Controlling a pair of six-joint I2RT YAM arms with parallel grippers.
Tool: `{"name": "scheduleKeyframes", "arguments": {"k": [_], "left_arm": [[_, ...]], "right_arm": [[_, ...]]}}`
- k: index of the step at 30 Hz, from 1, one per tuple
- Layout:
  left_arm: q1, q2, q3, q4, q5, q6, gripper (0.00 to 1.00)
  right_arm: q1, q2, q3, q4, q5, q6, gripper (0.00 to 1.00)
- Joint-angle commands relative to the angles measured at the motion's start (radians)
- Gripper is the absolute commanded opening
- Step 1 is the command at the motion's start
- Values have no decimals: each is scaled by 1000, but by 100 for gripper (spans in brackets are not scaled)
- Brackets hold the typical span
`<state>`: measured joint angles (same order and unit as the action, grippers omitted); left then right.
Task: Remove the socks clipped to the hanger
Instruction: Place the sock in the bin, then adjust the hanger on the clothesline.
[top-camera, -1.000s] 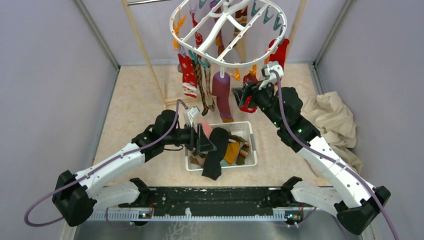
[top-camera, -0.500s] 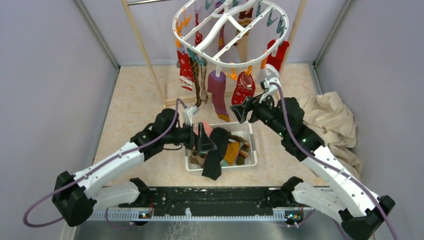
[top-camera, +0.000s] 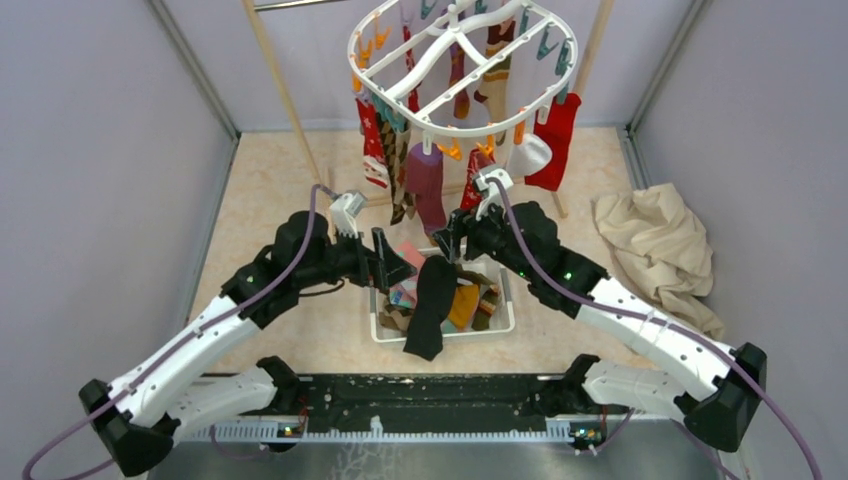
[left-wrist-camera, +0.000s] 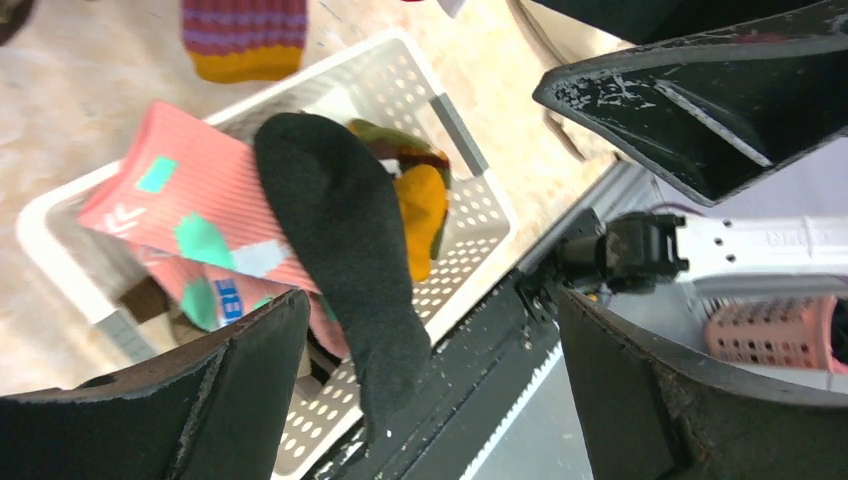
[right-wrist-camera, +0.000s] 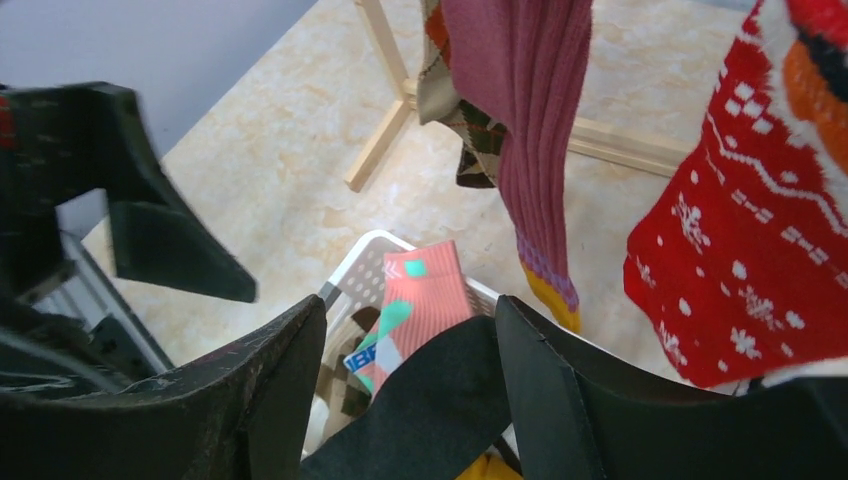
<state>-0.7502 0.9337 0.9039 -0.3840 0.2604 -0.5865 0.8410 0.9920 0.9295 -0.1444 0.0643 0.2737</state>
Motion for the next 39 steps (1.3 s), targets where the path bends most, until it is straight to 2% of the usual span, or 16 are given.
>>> {"name": "scheduleKeyframes", "arguments": {"k": [1, 5, 12, 14, 26, 30, 39], "left_arm": [[4, -72, 22, -113, -198, -8, 99], [15, -91, 12, -166, -281, -17, 99], [83, -102, -9, -217, -288, -20, 99], [129, -111, -21, -222, -268, -15, 99], [408, -116, -136, -181, 65, 6, 99], [438, -118, -131, -187, 80, 29, 99], [446, -122, -125, -193, 86, 55, 99]], "right_arm": [[21, 49, 54, 122, 74, 2, 63], [37, 134, 100, 185, 70, -14, 63], [95, 278, 188, 253, 135, -56, 64], [107, 321, 205, 271, 162, -64, 64], [121, 563, 335, 385, 298, -54, 66], [121, 639, 410, 389, 360, -37, 68], [120, 811, 621, 285, 566, 12, 69]]}}
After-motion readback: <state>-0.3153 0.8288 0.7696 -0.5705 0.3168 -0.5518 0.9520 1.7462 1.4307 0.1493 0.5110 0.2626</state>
